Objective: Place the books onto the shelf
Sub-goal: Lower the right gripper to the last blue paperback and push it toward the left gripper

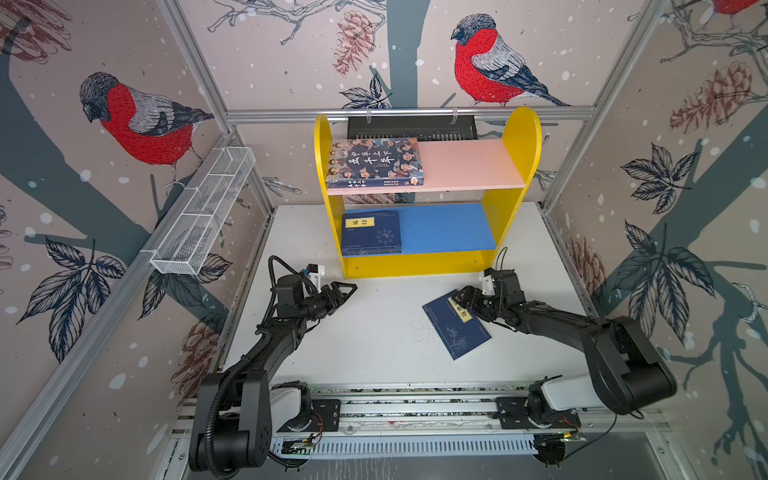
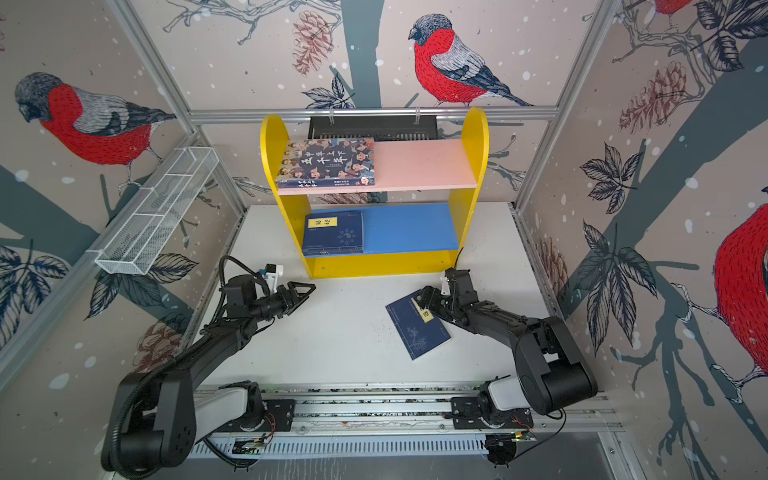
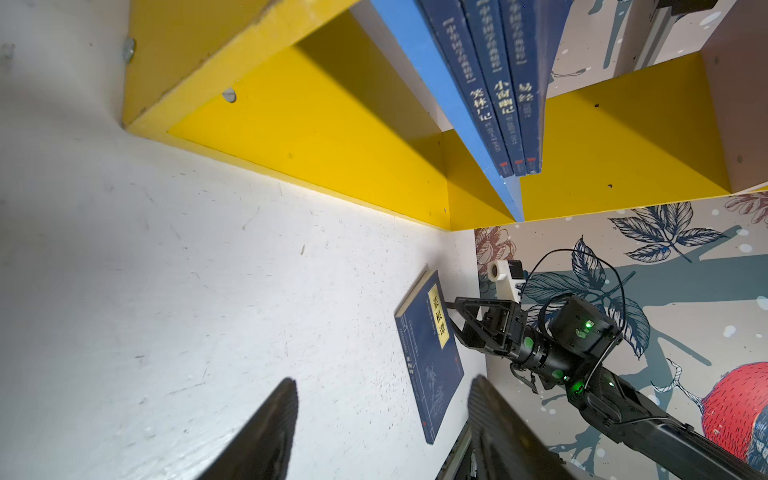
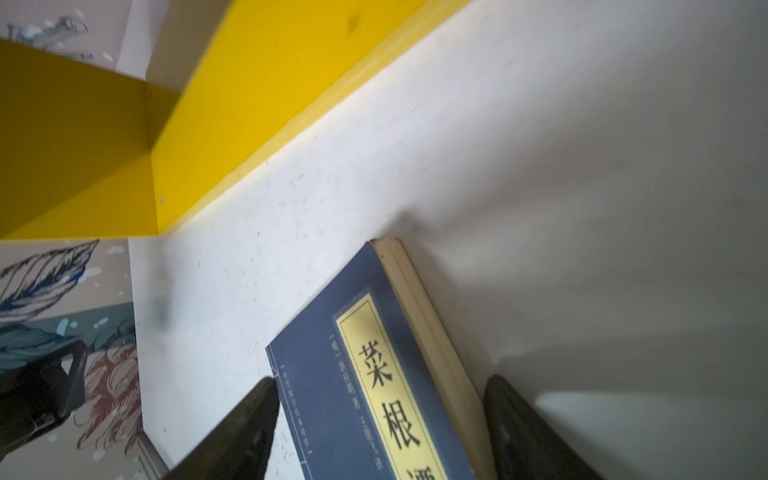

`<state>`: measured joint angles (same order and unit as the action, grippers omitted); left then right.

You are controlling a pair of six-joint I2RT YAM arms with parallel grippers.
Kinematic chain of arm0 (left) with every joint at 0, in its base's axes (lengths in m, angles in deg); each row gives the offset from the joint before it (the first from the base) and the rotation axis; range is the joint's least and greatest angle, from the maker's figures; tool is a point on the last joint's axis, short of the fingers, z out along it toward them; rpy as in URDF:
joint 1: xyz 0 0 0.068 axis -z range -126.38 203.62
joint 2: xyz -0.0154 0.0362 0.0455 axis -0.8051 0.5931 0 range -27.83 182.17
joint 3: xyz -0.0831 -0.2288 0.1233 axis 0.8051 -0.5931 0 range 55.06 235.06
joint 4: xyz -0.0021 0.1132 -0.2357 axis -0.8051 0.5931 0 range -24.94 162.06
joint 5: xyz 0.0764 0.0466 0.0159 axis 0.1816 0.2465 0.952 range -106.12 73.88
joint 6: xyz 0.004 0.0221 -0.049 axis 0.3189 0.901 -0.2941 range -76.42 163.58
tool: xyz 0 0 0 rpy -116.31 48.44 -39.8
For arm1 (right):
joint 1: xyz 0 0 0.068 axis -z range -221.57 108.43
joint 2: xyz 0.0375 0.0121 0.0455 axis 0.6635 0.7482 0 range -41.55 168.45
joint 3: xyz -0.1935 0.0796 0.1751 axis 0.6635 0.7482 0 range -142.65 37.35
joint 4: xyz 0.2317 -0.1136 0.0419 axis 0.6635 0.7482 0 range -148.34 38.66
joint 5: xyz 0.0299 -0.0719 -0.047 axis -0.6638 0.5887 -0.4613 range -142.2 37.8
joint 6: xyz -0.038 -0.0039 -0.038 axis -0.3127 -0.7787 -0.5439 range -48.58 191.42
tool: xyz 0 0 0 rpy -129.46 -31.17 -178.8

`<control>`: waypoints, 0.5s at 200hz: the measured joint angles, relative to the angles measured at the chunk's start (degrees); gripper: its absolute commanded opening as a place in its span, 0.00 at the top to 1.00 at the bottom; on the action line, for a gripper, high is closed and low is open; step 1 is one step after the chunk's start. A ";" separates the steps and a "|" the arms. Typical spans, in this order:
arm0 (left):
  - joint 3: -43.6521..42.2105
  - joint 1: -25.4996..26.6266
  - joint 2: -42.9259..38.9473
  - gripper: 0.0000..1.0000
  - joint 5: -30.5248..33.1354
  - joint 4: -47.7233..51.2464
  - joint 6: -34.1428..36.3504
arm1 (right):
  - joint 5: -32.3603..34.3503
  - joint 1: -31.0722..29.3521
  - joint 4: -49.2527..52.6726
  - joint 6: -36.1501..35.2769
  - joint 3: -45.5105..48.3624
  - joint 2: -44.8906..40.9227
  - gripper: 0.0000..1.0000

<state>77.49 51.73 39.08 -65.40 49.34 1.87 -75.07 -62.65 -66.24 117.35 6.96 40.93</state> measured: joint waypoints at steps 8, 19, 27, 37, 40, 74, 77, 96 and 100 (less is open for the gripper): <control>-0.09 0.35 0.24 0.34 0.00 -0.11 0.00 | 0.52 -1.97 0.74 0.98 -1.22 0.74 0.21; -0.24 0.79 0.46 0.34 0.02 -0.26 0.02 | 0.50 -4.20 1.05 2.36 -2.45 1.51 0.21; -0.35 1.01 0.59 0.34 0.04 -0.31 0.04 | 0.11 -5.42 0.76 3.23 -3.06 2.08 0.21; -0.57 1.18 0.63 0.34 0.07 -0.31 0.15 | -0.72 -6.38 0.35 3.80 -3.56 2.78 0.21; -0.68 1.27 0.61 0.34 0.07 -0.31 0.15 | -1.14 -6.64 0.15 4.07 -3.67 3.02 0.21; -2.34 1.84 -1.14 0.33 0.28 0.24 1.49 | -1.16 -7.17 3.39 4.50 -5.31 3.06 0.21; -2.54 1.99 -1.36 0.33 0.28 0.28 1.64 | -0.79 -7.06 3.82 4.13 -5.57 2.99 0.21; -3.50 2.78 -1.88 0.32 0.20 0.44 1.77 | 1.05 -5.81 6.32 1.60 -6.23 2.05 0.21; -3.61 2.93 -1.84 0.32 0.17 0.44 1.77 | 1.14 -5.55 7.06 1.20 -6.23 1.84 0.21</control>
<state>73.89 54.66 37.25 -65.22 49.77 3.64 -73.93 -68.20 -59.18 118.56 0.73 42.76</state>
